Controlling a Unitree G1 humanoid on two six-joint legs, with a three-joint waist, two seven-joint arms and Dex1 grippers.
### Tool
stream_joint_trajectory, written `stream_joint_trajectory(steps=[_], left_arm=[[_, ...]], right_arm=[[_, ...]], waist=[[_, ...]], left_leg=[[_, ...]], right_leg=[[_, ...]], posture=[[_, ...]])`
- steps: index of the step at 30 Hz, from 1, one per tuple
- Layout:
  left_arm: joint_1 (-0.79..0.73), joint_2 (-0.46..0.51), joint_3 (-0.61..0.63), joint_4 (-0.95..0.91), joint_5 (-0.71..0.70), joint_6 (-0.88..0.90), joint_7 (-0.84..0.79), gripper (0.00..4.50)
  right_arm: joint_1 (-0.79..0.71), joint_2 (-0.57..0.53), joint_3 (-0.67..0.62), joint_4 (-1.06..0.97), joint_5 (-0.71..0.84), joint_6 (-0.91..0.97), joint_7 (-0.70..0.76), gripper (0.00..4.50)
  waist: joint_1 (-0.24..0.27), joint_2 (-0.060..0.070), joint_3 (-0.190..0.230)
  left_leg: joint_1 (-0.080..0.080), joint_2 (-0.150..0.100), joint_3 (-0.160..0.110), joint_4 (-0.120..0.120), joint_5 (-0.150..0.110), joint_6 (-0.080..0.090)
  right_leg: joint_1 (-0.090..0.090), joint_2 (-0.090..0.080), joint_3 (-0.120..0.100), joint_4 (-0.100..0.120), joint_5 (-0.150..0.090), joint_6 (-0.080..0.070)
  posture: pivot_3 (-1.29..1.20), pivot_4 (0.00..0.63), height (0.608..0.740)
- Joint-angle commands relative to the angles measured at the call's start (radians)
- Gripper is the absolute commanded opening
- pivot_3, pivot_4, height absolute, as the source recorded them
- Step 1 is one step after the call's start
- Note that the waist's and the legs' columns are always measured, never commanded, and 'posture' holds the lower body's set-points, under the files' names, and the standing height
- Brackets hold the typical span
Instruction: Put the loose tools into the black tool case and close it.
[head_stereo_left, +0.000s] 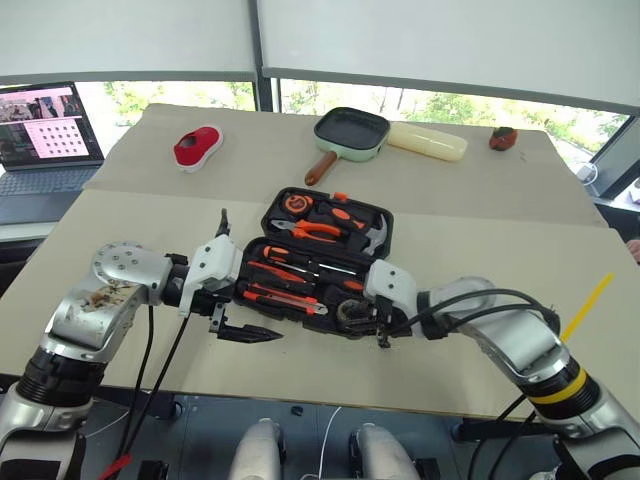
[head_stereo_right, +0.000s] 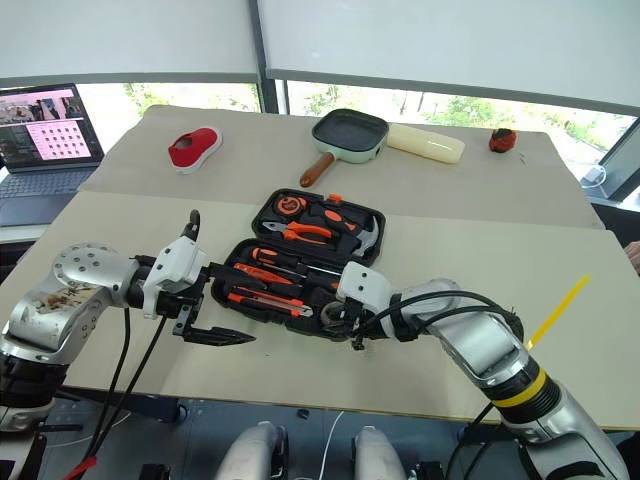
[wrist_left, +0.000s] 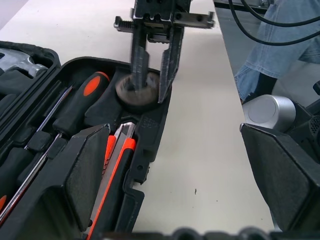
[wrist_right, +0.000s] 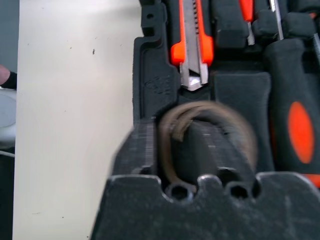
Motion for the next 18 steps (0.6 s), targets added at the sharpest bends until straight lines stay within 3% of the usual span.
stream_joint_trajectory(steps=[1,6,12,16,17,18], left_arm=[[-0.031,-0.01,0.007,-0.003,0.007,-0.025,0.006,4.5],[-0.054,-0.024,0.008,0.035,0.028,-0.037,0.02,4.5],[-0.093,-0.039,0.076,0.273,0.115,-0.105,0.149,4.5],[-0.146,-0.006,0.096,0.539,0.215,-0.199,0.221,3.55],[-0.16,-0.002,0.092,0.582,0.241,-0.234,0.231,3.0],[-0.179,-0.005,0.083,0.623,0.267,-0.258,0.247,2.74]], right_arm=[[-0.006,-0.024,-0.021,-0.068,0.032,0.036,0.04,2.92],[-0.031,-0.059,-0.105,-0.114,0.092,0.077,0.068,4.44],[0.037,-0.131,-0.301,-0.078,0.122,0.085,0.04,4.44],[0.142,-0.137,-0.42,-0.017,0.121,0.079,-0.011,3.51],[0.169,-0.133,-0.432,0.009,0.104,0.066,-0.035,3.01],[0.188,-0.126,-0.436,0.032,0.087,0.052,-0.056,2.71]], waist=[[0.0,0.0,0.0],[0.001,0.0,0.0],[0.009,0.0,0.0],[0.008,-0.001,0.0],[0.007,-0.001,0.0],[0.007,-0.001,0.0]], left_leg=[[0.0,0.0,0.0,0.0,0.0,0.0],[0.0,0.0,0.0,0.0,0.0,0.0],[0.0,0.0,0.0,0.0,0.0,0.0],[0.0,0.0,0.0,0.0,0.0,0.0],[0.0,0.0,0.0,0.0,0.0,0.0],[0.0,0.0,0.001,0.0,0.0,0.0]], right_leg=[[0.0,0.0,0.0,0.0,0.0,0.0],[0.0,0.0,0.0,0.0,0.0,0.0],[0.0,0.0,0.0,0.0,0.0,0.0],[0.0,0.0,0.0,0.0,0.0,0.0],[0.0,0.0,0.0,0.0,0.0,0.0],[0.0,0.0,0.0,0.0,0.0,0.0]], posture=[[0.0,0.15,0.74],[0.0,0.15,0.74],[0.0,0.15,0.74],[0.0,0.15,0.74],[0.0,0.15,0.74],[0.0,0.15,0.74]])
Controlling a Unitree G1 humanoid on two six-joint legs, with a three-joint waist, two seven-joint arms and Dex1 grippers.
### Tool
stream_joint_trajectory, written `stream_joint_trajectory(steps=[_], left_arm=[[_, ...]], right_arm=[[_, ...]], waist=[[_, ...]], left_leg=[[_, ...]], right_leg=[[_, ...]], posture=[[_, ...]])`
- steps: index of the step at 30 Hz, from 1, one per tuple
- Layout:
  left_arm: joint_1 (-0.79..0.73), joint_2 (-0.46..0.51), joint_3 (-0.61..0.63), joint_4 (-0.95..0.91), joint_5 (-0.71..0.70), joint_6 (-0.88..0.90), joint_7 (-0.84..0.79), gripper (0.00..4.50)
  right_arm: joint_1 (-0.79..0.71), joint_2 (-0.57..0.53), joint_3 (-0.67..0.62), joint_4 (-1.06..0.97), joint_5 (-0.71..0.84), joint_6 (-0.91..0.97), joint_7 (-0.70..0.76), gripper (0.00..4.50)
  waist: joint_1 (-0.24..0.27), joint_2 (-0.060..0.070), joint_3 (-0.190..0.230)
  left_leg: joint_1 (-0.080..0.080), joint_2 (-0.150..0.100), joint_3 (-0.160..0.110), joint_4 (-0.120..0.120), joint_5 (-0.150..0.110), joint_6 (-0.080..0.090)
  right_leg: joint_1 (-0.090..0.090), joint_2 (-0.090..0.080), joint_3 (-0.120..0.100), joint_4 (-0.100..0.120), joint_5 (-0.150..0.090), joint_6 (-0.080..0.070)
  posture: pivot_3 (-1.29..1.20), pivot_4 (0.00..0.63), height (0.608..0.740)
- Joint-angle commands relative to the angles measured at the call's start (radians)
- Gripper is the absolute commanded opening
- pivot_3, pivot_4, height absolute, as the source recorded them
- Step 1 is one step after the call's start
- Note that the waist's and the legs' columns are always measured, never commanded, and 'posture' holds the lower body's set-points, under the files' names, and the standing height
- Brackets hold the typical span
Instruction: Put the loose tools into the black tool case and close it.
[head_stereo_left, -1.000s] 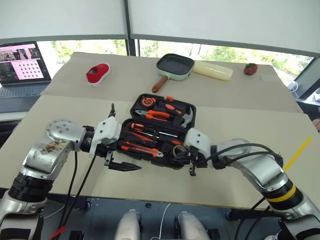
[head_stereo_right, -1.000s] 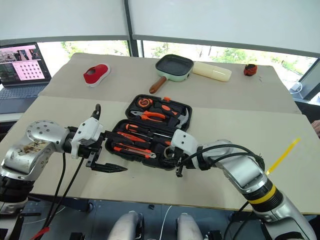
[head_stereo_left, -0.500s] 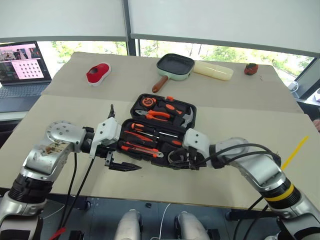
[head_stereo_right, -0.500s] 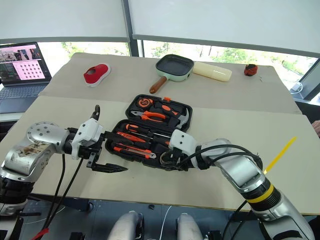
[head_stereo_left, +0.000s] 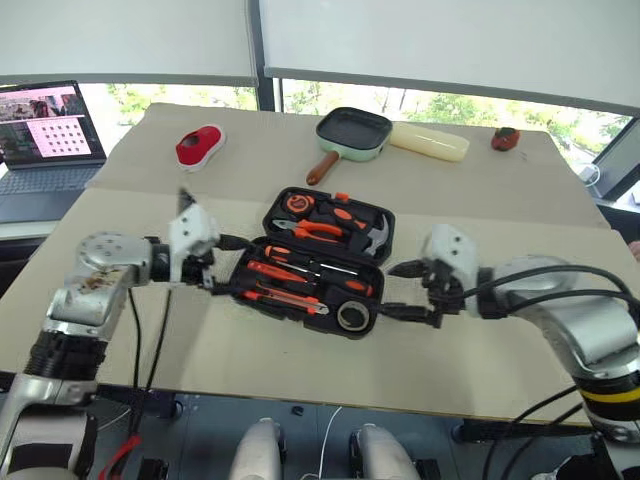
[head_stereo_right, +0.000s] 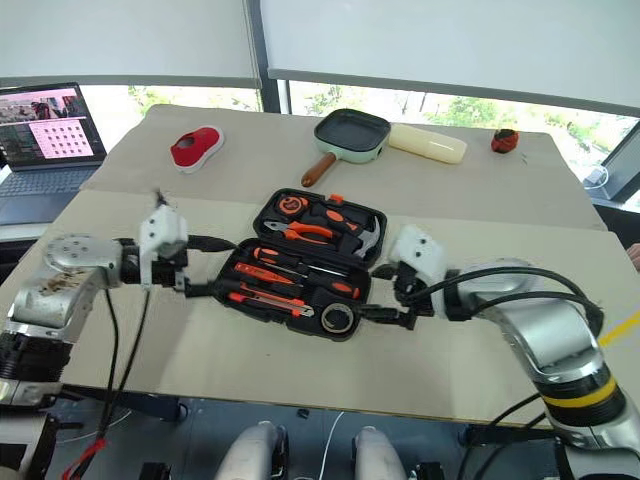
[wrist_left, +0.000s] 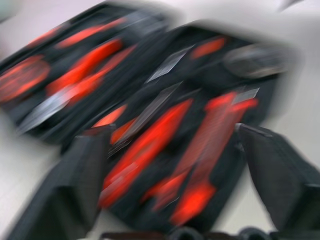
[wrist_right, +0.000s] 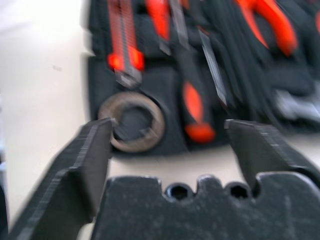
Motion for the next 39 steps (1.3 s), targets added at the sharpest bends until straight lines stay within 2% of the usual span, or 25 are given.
stream_joint_trajectory(steps=[1,4,8,14,19,22,27,34,39], left_arm=[[-0.067,0.013,0.005,0.132,0.087,-0.112,0.049,2.37],[-0.101,-0.01,-0.018,0.212,0.145,-0.17,0.073,1.25],[-0.144,-0.086,-0.066,0.293,0.207,-0.214,0.109,0.01],[-0.149,-0.168,-0.087,0.269,0.193,-0.192,0.063,0.01],[-0.039,-0.185,-0.082,0.056,0.075,-0.111,-0.075,0.01],[0.038,-0.163,-0.069,-0.111,-0.01,0.012,-0.129,0.01],[0.16,-0.109,-0.073,-0.279,-0.034,0.094,-0.148,0.01],[0.305,-0.034,-0.052,-0.355,-0.027,0.083,-0.159,0.01],[0.366,-0.002,-0.017,-0.371,-0.033,0.081,-0.147,0.01]], right_arm=[[0.053,0.012,-0.058,0.064,-0.042,-0.046,-0.073,2.4],[0.06,0.028,-0.045,0.083,-0.051,-0.066,-0.086,1.31],[0.049,0.065,-0.001,0.123,-0.083,-0.1,-0.109,0.03],[0.011,0.106,0.059,0.186,-0.137,-0.14,-0.129,0.03],[-0.007,0.118,0.067,0.188,-0.151,-0.142,-0.128,0.03],[0.024,0.09,0.048,0.132,-0.115,-0.134,-0.075,0.03],[0.146,-0.007,0.028,-0.017,-0.042,-0.116,0.042,0.03],[0.27,-0.052,0.025,-0.11,-0.047,-0.147,0.076,0.03],[0.3,-0.035,0.027,-0.069,-0.11,-0.178,0.02,0.03]], waist=[[0.0,0.0,0.0],[0.001,0.0,0.0],[0.002,0.0,0.0],[0.001,-0.001,0.0],[0.006,-0.001,0.0],[0.004,-0.001,0.0],[0.003,-0.001,0.0],[-0.004,-0.001,0.0],[-0.011,-0.001,0.0]], left_leg=[[0.0,0.0,0.0,0.0,0.0,0.0],[0.0,0.0,0.001,0.0,0.0,0.0],[0.0,-0.001,0.001,0.0,0.0,0.0],[-0.005,-0.001,0.001,0.0,0.0,0.0],[-0.011,-0.003,0.001,0.0,0.001,-0.001],[-0.014,-0.003,0.001,0.001,0.001,-0.001],[-0.013,-0.003,-0.001,0.001,0.0,0.0],[-0.01,-0.002,-0.001,0.001,0.001,-0.001],[-0.009,-0.001,0.0,0.001,0.001,-0.001]], right_leg=[[0.0,0.0,0.0,0.0,0.0,0.0],[-0.001,-0.001,0.0,0.0,0.0,0.0],[0.0,-0.001,0.0,0.0,0.0,0.0],[-0.005,0.0,0.0,0.001,0.001,0.001],[-0.012,-0.002,0.001,0.005,0.001,0.001],[-0.013,-0.003,0.001,0.004,0.002,0.002],[-0.013,-0.002,0.0,0.003,0.001,0.002],[-0.011,-0.002,0.001,0.004,0.002,0.002],[-0.012,-0.001,0.001,0.006,0.001,0.001]], posture=[[0.0,0.15,0.74],[0.0,0.15,0.74],[0.0,0.15,0.74],[0.0,0.15,0.74],[0.0,0.15,0.74],[0.0,0.15,0.74],[0.0,0.15,0.74],[0.0,0.15,0.74],[0.0,0.15,0.74]])
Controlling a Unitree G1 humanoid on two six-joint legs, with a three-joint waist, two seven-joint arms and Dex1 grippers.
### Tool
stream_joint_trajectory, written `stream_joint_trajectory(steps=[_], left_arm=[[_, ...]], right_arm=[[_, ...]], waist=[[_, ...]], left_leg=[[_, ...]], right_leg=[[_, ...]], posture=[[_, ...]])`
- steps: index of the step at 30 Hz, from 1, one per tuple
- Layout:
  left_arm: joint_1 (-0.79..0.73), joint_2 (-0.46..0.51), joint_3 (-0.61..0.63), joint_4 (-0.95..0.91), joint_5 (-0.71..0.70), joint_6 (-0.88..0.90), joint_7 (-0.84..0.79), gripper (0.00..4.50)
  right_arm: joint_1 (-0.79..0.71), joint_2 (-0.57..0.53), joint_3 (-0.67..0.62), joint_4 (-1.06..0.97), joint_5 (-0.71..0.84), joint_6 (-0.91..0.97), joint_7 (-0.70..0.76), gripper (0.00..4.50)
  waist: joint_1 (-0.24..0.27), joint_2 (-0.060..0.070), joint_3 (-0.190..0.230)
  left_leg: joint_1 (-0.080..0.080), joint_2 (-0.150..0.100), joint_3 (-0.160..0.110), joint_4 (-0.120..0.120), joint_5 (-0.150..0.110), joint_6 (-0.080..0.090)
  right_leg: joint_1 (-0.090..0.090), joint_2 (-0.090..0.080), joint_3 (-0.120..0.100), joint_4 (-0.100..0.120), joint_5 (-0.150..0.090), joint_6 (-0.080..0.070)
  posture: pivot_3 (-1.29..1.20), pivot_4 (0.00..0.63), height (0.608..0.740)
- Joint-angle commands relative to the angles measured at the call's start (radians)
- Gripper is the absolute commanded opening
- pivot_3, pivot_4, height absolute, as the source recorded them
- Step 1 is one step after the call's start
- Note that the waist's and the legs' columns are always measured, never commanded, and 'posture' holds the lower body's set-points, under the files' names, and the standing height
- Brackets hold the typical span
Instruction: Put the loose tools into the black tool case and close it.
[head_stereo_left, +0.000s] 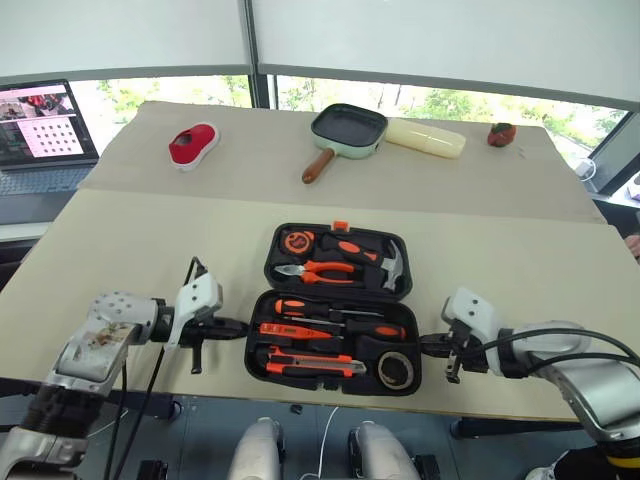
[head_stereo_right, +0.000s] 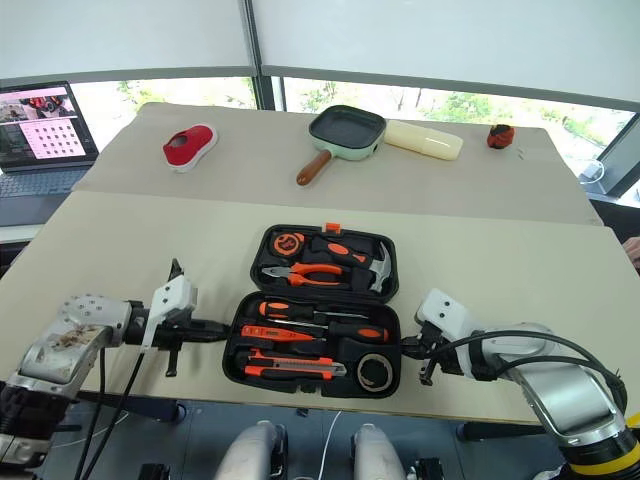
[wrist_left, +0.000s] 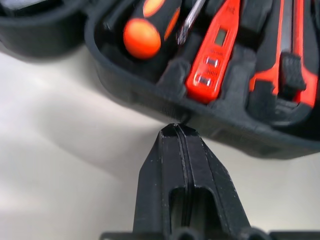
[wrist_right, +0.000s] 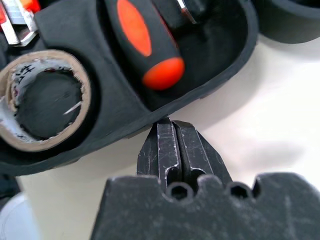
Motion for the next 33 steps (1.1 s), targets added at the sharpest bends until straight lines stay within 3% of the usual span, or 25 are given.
stream_joint_trajectory(steps=[1,4,5,8,12,16,21,28,30,33], left_arm=[[0.014,0.016,0.024,-0.042,-0.028,-0.009,-0.002,0.01],[0.004,0.034,0.042,0.017,0.002,-0.017,0.026,0.01],[-0.002,0.039,0.049,0.038,0.008,-0.017,0.035,0.0],[-0.087,0.029,0.107,0.137,-0.046,0.117,0.089,0.73],[-0.237,-0.015,0.158,0.224,-0.123,0.34,0.179,2.29],[-0.466,-0.13,0.162,0.293,-0.167,0.722,0.364,3.39],[-0.58,-0.241,0.179,0.31,-0.177,0.884,0.511,3.39],[-0.59,-0.319,0.165,0.348,-0.154,0.859,0.625,3.39],[-0.59,-0.334,0.173,0.355,-0.156,0.853,0.644,2.88],[-0.57,-0.348,0.172,0.325,-0.169,0.853,0.649,1.9]], right_arm=[[0.006,0.008,-0.013,-0.001,-0.015,-0.052,-0.021,0.03],[0.035,-0.021,-0.075,0.036,-0.029,-0.048,-0.042,0.03],[0.048,-0.033,-0.098,0.04,-0.023,-0.045,-0.04,0.47],[0.05,-0.051,-0.207,0.074,0.042,-0.003,-0.019,1.35],[-0.027,-0.029,-0.289,0.134,0.119,0.084,-0.042,2.82],[-0.264,0.112,-0.303,0.221,0.182,0.298,-0.207,3.93],[-0.441,0.254,-0.292,0.275,0.213,0.484,-0.335,3.93],[-0.532,0.335,-0.22,0.349,0.153,0.502,-0.442,3.93],[-0.541,0.347,-0.217,0.371,0.147,0.497,-0.458,4.02],[-0.559,0.376,-0.228,0.411,0.138,0.481,-0.481,3.27]], waist=[[0.0,0.0,0.0],[0.001,0.0,0.0],[0.001,0.0,0.0],[0.008,0.0,0.0],[0.009,-0.001,0.0],[0.008,-0.002,0.001],[0.0,-0.003,0.001],[-0.012,-0.003,0.001],[-0.011,-0.003,0.001],[-0.011,-0.003,0.001]], left_leg=[[0.0,0.0,0.0,0.0,0.0,0.0],[0.001,0.0,0.0,0.0,0.001,-0.001],[0.002,0.0,0.0,0.0,0.001,-0.001],[0.002,-0.001,0.0,0.001,0.001,-0.001],[0.002,0.0,0.0,0.003,0.001,-0.001],[0.001,-0.001,-0.002,0.007,0.001,-0.001],[0.0,-0.002,-0.004,0.007,0.001,-0.001],[0.0,-0.003,-0.004,0.006,0.001,-0.001],[0.0,-0.003,-0.004,0.006,0.001,-0.001],[0.0,-0.004,-0.004,0.006,0.001,-0.001]], right_leg=[[0.0,0.0,0.0,0.001,0.0,0.0],[0.0,0.0,0.0,0.002,0.0,0.0],[0.0,0.0,0.0,0.003,0.0,0.0],[0.001,-0.001,0.0,0.003,0.0,0.0],[0.001,0.0,0.0,0.004,0.0,0.0],[0.001,0.001,0.0,0.008,0.0,0.0],[0.0,0.001,0.0,0.01,0.0,0.0],[-0.001,0.0,0.0,0.01,0.0,0.0],[-0.001,0.0,0.0,0.01,0.0,0.0],[0.0,-0.001,0.0,0.01,0.0,0.0]], posture=[[0.0,0.15,0.74],[0.0,0.15,0.74],[0.0,0.15,0.74],[0.0,0.15,0.74],[0.0,0.15,0.74],[0.0,0.15,0.74],[0.0,0.15,0.74],[0.0,0.15,0.74],[0.0,0.15,0.74],[0.0,0.15,0.74]])
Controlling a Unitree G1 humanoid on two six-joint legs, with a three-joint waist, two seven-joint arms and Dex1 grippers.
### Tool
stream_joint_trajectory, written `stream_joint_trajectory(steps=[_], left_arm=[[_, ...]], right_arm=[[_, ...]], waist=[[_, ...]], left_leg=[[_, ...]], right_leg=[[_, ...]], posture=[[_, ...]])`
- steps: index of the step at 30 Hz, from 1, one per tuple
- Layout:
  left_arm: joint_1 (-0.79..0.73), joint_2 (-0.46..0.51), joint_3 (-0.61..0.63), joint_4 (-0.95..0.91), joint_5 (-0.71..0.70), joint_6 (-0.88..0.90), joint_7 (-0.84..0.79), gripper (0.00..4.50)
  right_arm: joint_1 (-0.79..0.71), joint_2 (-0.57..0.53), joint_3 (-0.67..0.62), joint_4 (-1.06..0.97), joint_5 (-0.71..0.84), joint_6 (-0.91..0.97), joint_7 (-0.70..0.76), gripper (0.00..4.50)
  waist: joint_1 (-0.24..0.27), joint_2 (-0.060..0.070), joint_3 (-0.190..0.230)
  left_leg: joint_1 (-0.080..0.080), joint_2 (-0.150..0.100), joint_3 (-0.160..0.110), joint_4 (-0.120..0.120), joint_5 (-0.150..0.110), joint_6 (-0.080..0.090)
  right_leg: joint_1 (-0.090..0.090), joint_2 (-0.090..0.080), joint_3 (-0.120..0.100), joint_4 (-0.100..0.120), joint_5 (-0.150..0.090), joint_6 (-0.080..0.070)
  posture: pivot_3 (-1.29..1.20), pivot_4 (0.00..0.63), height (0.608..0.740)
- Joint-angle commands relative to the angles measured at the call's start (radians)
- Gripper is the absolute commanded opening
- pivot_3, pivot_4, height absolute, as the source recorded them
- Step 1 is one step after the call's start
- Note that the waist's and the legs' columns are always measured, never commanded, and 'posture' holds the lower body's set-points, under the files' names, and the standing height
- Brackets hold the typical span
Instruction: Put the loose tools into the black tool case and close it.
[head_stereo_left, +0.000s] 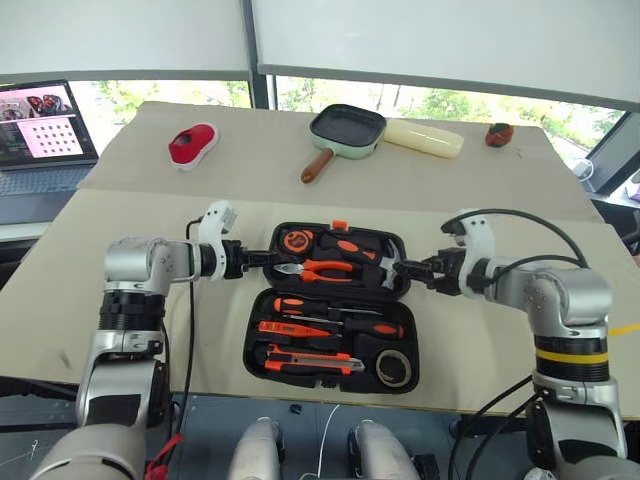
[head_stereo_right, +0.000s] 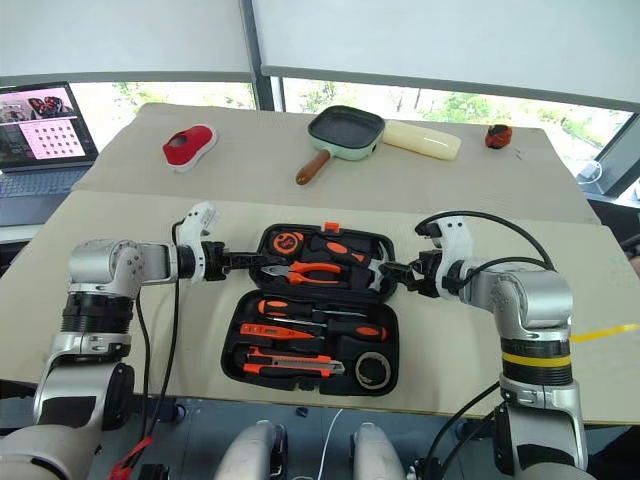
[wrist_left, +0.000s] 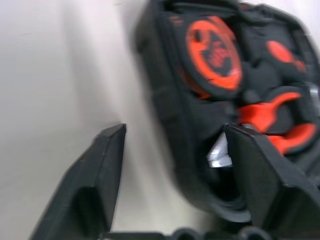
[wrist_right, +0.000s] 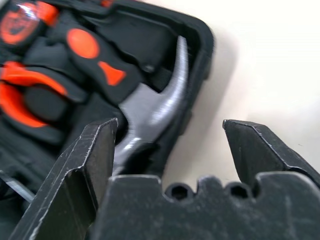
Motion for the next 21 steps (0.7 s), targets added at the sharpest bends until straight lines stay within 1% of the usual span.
stream_joint_trajectory(steps=[1,5,6,9,10,18,21], left_arm=[[0.013,-0.015,0.01,-0.049,-0.023,-0.003,0.008,1.54],[0.028,-0.028,0.028,-0.076,-0.036,0.01,0.02,0.06],[0.033,-0.032,0.031,-0.084,-0.039,0.013,0.026,0.0],[0.047,-0.043,0.035,-0.106,-0.053,0.02,0.035,0.0],[0.052,-0.046,0.039,-0.116,-0.06,0.022,0.036,0.0],[0.08,-0.08,0.071,-0.211,-0.112,0.017,0.019,0.0],[0.092,-0.1,0.068,-0.261,-0.108,-0.056,0.006,0.0]], right_arm=[[-0.042,0.026,-0.026,0.027,-0.008,-0.027,-0.03,2.97],[-0.052,0.042,-0.039,0.035,0.0,-0.019,-0.042,1.6],[-0.051,0.043,-0.039,0.031,0.003,-0.016,-0.044,1.32],[-0.039,0.042,-0.03,0.01,0.01,-0.015,-0.039,0.26],[-0.035,0.043,-0.03,-0.001,0.015,-0.011,-0.039,0.02],[-0.045,0.079,-0.082,-0.055,0.051,0.047,-0.058,0.02],[-0.047,0.093,-0.094,-0.087,0.071,0.042,-0.045,0.02]], waist=[[-0.001,0.0,0.0],[0.001,0.0,0.0],[0.002,0.0,0.0],[-0.001,0.0,0.0],[-0.001,0.0,0.0],[0.0,0.0,0.0],[-0.001,0.0,0.0]], left_leg=[[0.0,0.0,0.0,0.0,0.0,0.0],[0.0,0.0,0.0,0.0,0.0,0.0],[0.0,0.0,0.0,0.0,0.0,0.0],[0.0,-0.001,0.0,0.0,0.0,0.0],[0.0,0.0,0.0,0.0,0.0,0.0],[0.0,-0.001,0.0,0.0,0.0,0.0],[-0.001,-0.001,0.0,0.0,0.0,0.0]], right_leg=[[0.0,0.0,0.0,0.0,0.0,0.0],[0.0,0.0,0.0,0.0,0.0,0.0],[0.0,-0.001,0.0,0.0,0.0,0.0],[0.0,-0.001,0.0,0.0,0.0,0.0],[0.0,0.0,0.0,0.0,0.0,0.0],[0.0,-0.001,0.0,0.0,0.0,0.0],[0.0,-0.001,0.0,0.0,0.0,0.0]], posture=[[0.0,0.15,0.74],[0.0,0.15,0.74],[0.0,0.15,0.74],[0.0,0.15,0.74],[0.0,0.15,0.74],[0.0,0.15,0.74],[0.0,0.15,0.74]])
